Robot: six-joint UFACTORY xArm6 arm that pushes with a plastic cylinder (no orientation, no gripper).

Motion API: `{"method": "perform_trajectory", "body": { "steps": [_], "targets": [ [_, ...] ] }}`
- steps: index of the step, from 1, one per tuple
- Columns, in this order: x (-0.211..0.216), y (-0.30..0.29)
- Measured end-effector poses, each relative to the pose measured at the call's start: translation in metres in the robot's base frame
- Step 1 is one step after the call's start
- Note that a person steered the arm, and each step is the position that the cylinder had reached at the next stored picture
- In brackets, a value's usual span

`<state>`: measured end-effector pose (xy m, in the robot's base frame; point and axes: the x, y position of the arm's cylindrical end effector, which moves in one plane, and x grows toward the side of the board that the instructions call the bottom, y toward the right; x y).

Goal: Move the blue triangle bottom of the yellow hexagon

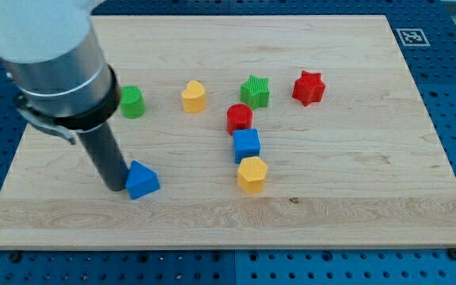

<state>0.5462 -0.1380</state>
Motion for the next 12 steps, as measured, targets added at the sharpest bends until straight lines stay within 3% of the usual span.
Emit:
{"method": "perform_trajectory", "body": {
  "steps": [3,5,7,9,12],
  "targets": [
    [-0.034,0.041],
    [-0.005,0.07],
    [0.0,0.029],
    [0.038,0.054],
    [0.042,0.078]
  ]
}}
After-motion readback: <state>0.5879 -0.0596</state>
